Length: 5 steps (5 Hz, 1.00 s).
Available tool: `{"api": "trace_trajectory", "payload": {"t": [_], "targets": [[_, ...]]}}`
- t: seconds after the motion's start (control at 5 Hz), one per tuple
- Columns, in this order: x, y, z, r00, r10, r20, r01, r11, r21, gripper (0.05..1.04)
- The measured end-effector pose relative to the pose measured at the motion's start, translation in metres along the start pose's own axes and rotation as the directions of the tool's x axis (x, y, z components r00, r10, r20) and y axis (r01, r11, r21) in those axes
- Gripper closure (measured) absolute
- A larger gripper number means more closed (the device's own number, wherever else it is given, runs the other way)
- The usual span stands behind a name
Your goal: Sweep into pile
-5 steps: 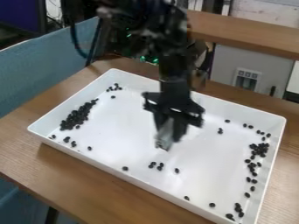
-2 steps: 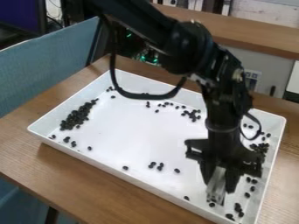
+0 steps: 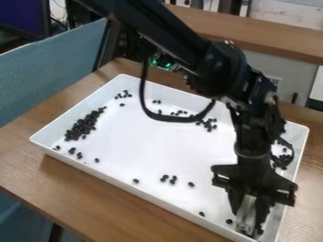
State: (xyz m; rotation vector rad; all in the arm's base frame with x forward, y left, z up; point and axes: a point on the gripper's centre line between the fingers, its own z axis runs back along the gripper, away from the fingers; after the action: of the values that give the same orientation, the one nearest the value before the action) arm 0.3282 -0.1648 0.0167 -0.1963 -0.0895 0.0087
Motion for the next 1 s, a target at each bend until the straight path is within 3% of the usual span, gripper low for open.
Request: {"api": "trace_trajectory", "payload": {"t": [0.4,0.8,1.0], "targets": [[-0.008,0.002,-0.004,0.999,-0.025,-0.024,0.025,1.000,0.006,0.690],[-0.005,0.081,0.006,0.996,0.074,-0.058,-0.071,0.996,0.051,0.690],[-0.009,0.131,0.016,0.995,0.055,-0.089,-0.044,0.992,0.118,0.690]]}}
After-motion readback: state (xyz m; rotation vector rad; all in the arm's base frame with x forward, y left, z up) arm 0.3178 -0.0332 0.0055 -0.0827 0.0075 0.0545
